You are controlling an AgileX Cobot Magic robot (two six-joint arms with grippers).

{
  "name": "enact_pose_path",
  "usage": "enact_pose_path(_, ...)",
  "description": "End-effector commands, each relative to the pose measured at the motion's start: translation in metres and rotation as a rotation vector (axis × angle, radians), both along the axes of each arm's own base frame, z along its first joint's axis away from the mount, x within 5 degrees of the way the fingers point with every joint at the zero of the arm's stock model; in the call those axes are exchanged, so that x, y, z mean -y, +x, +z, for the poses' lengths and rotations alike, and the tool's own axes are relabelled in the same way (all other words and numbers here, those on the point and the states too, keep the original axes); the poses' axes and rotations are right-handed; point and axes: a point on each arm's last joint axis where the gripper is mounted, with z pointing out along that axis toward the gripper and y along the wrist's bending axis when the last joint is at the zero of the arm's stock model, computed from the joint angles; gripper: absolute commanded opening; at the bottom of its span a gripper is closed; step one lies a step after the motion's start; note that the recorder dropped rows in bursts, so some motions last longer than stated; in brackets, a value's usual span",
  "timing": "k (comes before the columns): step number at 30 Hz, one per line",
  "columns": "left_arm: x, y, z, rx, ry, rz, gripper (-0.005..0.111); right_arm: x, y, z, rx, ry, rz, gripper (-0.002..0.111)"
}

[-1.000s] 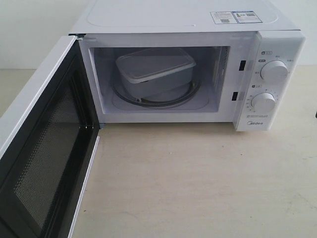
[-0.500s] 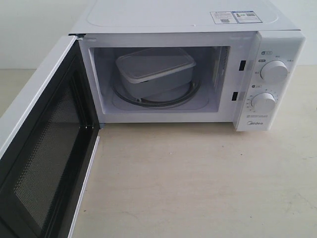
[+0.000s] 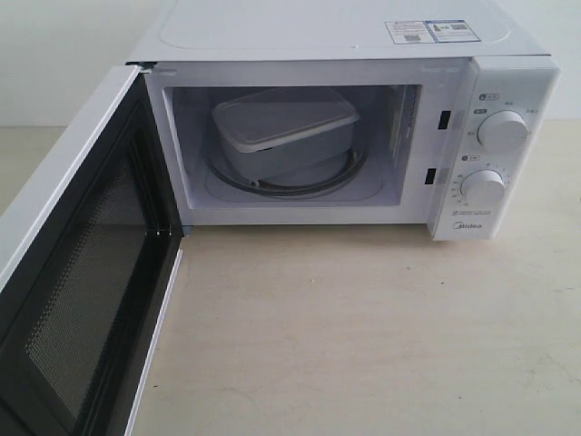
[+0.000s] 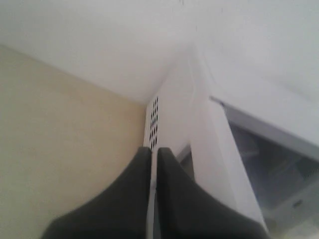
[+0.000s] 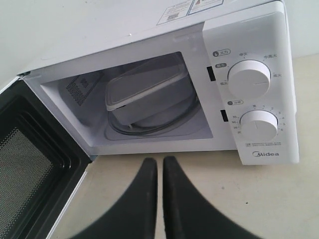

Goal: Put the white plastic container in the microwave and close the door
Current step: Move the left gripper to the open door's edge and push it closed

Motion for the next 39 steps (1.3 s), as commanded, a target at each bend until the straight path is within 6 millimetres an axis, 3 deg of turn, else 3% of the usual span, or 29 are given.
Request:
enact_pose_path(1,0.013,0.014,-0.005,-0.162,0.057,-0.176,0.004,0.000,0.000,0.000,0.007,0.003,-0.004,0.000)
enact_pose_path(12,0.014,0.051,0.033,-0.232,0.161,-0.250,0.004,0.000,-0.003,0.002,-0.052,-0.152,0.048,0.000)
enact_pose_path(21,0.016,0.067,0.042,-0.432,0.287,-0.386,0.004,-0.013,0.022,0.036,-0.201,-0.389,0.166,0.000)
enact_pose_path(29,0.020,0.082,0.026,-0.623,0.342,-0.567,0.004,-0.023,0.031,0.043,-0.233,-0.398,0.243,0.000)
enact_pose_path(34,0.033,0.085,0.026,-0.563,0.314,-0.756,0.004,-0.023,0.031,0.043,-0.230,-0.402,0.248,0.000)
enact_pose_path(39,0.037,0.088,0.019,-0.593,0.344,-0.792,0.004,-0.023,0.032,0.044,-0.202,-0.408,0.247,0.000)
